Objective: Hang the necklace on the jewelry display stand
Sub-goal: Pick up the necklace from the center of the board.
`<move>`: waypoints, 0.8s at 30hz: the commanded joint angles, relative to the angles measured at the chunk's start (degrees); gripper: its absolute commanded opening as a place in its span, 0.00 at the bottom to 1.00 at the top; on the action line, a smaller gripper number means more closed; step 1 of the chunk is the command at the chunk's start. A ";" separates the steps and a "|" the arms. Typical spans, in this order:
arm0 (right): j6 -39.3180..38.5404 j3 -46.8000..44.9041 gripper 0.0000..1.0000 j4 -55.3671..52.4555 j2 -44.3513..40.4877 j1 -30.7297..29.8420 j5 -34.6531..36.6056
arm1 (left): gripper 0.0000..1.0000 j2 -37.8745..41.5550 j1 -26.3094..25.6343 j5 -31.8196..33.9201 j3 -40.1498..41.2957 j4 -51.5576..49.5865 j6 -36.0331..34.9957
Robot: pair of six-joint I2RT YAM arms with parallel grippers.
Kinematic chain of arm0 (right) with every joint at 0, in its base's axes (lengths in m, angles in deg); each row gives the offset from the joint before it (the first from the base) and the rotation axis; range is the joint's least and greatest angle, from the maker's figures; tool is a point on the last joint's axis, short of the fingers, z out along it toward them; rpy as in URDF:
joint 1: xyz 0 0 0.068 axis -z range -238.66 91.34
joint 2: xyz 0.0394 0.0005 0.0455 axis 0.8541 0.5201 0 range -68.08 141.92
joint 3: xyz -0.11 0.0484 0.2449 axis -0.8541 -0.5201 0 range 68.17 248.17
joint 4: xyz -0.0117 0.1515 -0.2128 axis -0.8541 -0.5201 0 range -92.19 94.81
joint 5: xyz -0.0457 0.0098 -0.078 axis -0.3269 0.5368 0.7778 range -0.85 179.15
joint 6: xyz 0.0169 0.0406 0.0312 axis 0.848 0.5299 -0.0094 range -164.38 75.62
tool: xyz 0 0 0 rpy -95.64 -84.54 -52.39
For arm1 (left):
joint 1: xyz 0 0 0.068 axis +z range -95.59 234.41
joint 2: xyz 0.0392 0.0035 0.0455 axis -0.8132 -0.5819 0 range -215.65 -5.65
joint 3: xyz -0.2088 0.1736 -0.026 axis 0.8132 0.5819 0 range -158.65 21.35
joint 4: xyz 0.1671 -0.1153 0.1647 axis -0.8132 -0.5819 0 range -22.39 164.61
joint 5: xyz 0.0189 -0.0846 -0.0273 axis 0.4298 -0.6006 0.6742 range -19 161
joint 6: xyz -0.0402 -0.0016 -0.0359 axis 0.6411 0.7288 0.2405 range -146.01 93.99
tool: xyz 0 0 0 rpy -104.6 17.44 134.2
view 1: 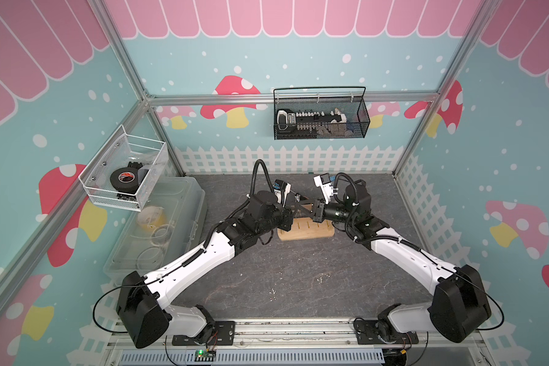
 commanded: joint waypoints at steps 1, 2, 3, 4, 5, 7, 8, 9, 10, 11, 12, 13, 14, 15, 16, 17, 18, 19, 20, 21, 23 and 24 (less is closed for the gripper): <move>-0.02 0.64 0.02 0.06 -1.11 -0.40 0.22 | 0.27 0.56 -0.22 1.49 0.68 -0.77 -1.87; -0.04 0.78 0.02 -0.07 -0.93 -0.40 0.30 | 0.27 0.80 -0.20 1.65 0.80 -0.91 -1.95; 0.06 0.92 0.02 0.03 -0.76 -0.40 0.17 | 0.27 0.91 -0.23 1.87 0.94 -0.99 -1.96; 0.21 0.97 0.02 0.26 -0.64 -0.40 0.01 | 0.27 0.99 -0.20 2.07 1.01 -1.05 -2.05; 0.33 1.08 0.02 0.41 -0.59 -0.38 0.11 | 0.27 0.92 -0.19 2.34 1.04 -1.04 -2.12; -0.04 1.31 0.02 0.00 -0.65 -0.35 0.19 | 0.27 0.93 -0.19 2.47 1.07 -1.15 -2.23; -0.40 1.34 0.02 -0.56 -0.74 -0.38 0.21 | 0.27 0.92 -0.24 2.46 1.04 -1.28 -2.28; -0.63 1.41 0.02 -0.97 -0.72 -0.41 0.29 | 0.26 0.90 -0.24 2.47 0.95 -1.38 -2.32; -0.73 1.34 0.02 -1.08 -0.70 -0.42 0.32 | 0.26 0.90 -0.19 2.56 0.95 -1.39 -2.32; -0.82 1.36 0.02 -1.33 -0.69 -0.45 0.38 | 0.27 0.90 -0.19 2.59 0.95 -1.39 -2.32; -0.81 1.40 0.02 -1.35 -0.75 -0.46 0.29 | 0.26 0.90 -0.23 2.67 0.95 -1.44 -2.32; -0.90 1.37 0.02 -1.35 -0.74 -0.48 0.22 | 0.26 0.87 -0.19 2.74 0.95 -1.39 -2.32; -0.95 1.25 0.02 -1.45 -0.76 -0.44 0.29 | 0.26 0.90 -0.20 2.74 0.95 -1.40 -2.32; -1.07 1.30 0.02 -1.61 -0.77 -0.46 0.47 | 0.26 0.91 -0.19 2.74 0.82 -1.41 -2.32; -1.08 1.21 0.02 -1.61 -0.80 -0.49 0.36 | 0.26 0.88 -0.21 2.74 0.82 -1.45 -2.32; -1.01 1.23 0.02 -1.49 -0.77 -0.47 0.28 | 0.26 0.84 -0.24 2.74 0.73 -1.40 -2.32; -0.78 1.24 0.02 -1.25 -0.81 -0.41 0.17 | 0.26 0.84 -0.20 2.77 0.72 -1.44 -2.39; -0.58 1.19 0.02 -0.95 -0.92 -0.48 0.12 | 0.26 0.74 -0.24 2.66 0.66 -1.39 -2.32; -0.31 1.23 0.02 -0.67 -0.85 -0.44 0.19 | 0.26 0.70 -0.20 2.40 0.60 -1.33 -2.32; -0.05 1.23 0.02 -0.41 -0.89 -0.49 0.21 | 0.26 0.61 -0.23 1.93 0.48 -1.30 -2.24; 0.15 1.25 0.02 -0.21 -0.81 -0.56 0.21 | 0.26 0.38 -0.28 1.19 0.29 -1.22 -2.06; 0.15 1.39 0.02 -0.23 -0.77 -0.57 0.29 | 0.26 0.20 -0.28 0.82 0.25 -1.22 -2.05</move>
